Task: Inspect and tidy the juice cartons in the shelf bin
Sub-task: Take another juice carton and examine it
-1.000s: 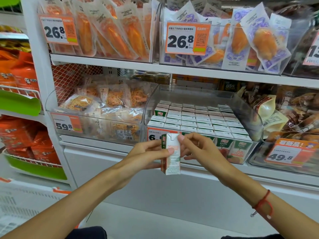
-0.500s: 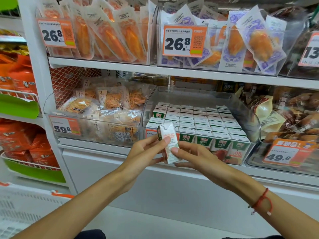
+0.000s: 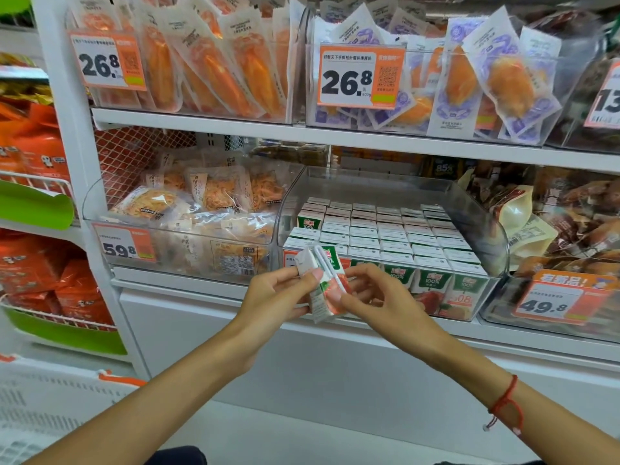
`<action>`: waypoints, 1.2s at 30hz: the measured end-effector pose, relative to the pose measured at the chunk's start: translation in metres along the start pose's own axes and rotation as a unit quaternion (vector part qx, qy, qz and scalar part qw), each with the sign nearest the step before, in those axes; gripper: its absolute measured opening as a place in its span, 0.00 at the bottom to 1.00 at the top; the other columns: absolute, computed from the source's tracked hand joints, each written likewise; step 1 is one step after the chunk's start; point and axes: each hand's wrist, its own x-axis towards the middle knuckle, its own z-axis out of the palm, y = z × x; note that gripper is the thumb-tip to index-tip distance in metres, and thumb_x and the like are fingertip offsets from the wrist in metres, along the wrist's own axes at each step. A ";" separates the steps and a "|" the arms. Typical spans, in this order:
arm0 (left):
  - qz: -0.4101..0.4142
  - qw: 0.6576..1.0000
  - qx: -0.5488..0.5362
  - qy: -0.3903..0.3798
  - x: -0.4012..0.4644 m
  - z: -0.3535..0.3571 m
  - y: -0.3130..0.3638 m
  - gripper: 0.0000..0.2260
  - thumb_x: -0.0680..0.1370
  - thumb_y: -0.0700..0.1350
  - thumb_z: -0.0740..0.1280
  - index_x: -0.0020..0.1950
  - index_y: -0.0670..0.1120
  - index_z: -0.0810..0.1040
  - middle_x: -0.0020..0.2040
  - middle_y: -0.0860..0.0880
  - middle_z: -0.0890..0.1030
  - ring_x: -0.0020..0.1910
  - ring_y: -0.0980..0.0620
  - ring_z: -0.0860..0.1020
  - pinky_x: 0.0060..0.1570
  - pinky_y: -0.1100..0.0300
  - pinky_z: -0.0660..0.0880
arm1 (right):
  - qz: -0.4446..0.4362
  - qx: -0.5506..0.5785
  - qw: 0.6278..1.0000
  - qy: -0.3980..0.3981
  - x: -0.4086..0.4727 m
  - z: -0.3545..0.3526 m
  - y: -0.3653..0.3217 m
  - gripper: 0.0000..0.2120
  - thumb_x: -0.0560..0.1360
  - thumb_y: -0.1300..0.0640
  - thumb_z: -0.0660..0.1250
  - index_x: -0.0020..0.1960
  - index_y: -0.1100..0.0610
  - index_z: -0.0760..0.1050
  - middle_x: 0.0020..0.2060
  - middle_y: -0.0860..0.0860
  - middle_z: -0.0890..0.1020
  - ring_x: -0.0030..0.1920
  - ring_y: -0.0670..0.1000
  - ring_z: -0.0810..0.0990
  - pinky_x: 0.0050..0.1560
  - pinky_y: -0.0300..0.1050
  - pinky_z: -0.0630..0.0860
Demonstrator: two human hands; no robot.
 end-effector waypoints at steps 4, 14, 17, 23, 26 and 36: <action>-0.017 0.999 -0.002 -0.045 0.000 -0.006 0.002 0.09 0.81 0.47 0.65 0.58 0.49 0.81 0.49 0.50 0.86 0.49 0.56 0.84 0.44 0.66 0.80 | 0.025 0.078 0.997 0.009 0.004 -0.007 -0.001 0.14 0.71 0.45 0.69 0.52 0.52 0.80 0.46 0.49 0.84 0.49 0.49 0.82 0.51 0.43 0.80; -0.003 0.995 0.012 -0.098 -0.001 -0.005 0.003 0.13 0.82 0.44 0.62 0.67 0.50 0.76 0.56 0.51 0.84 0.57 0.55 0.82 0.54 0.62 0.79 | 0.083 0.148 0.983 -0.076 0.007 -0.021 -0.001 0.08 0.78 0.52 0.66 0.56 0.50 0.80 0.49 0.48 0.86 0.50 0.47 0.84 0.48 0.38 0.80; -0.010 0.996 0.016 -0.088 -0.002 -0.005 0.002 0.15 0.82 0.46 0.63 0.69 0.50 0.74 0.57 0.51 0.84 0.56 0.54 0.82 0.54 0.61 0.80 | 0.075 0.111 0.987 -0.088 0.006 -0.022 0.000 0.12 0.78 0.50 0.66 0.60 0.50 0.80 0.50 0.47 0.86 0.52 0.49 0.84 0.54 0.42 0.80; -0.039 0.997 0.042 -0.048 -0.003 -0.003 0.001 0.15 0.80 0.47 0.66 0.67 0.51 0.76 0.56 0.54 0.84 0.54 0.57 0.83 0.56 0.58 0.79 | 0.082 0.089 0.993 -0.011 0.006 -0.016 0.003 0.10 0.72 0.49 0.73 0.52 0.49 0.80 0.46 0.53 0.86 0.48 0.51 0.84 0.51 0.43 0.82; -0.044 0.996 0.049 -0.067 -0.004 -0.001 0.003 0.14 0.78 0.48 0.68 0.64 0.52 0.78 0.54 0.55 0.85 0.53 0.57 0.83 0.55 0.59 0.80 | 0.050 0.032 0.998 0.015 0.004 -0.012 0.001 0.13 0.69 0.47 0.76 0.51 0.48 0.79 0.40 0.49 0.85 0.42 0.48 0.84 0.45 0.40 0.81; 0.027 0.998 0.063 -0.016 -0.004 -0.002 0.002 0.17 0.71 0.48 0.76 0.58 0.54 0.81 0.52 0.57 0.85 0.51 0.61 0.83 0.45 0.69 0.79 | -0.024 0.027 0.997 -0.067 0.000 -0.013 -0.003 0.15 0.73 0.55 0.73 0.59 0.48 0.80 0.50 0.42 0.85 0.48 0.45 0.84 0.51 0.39 0.80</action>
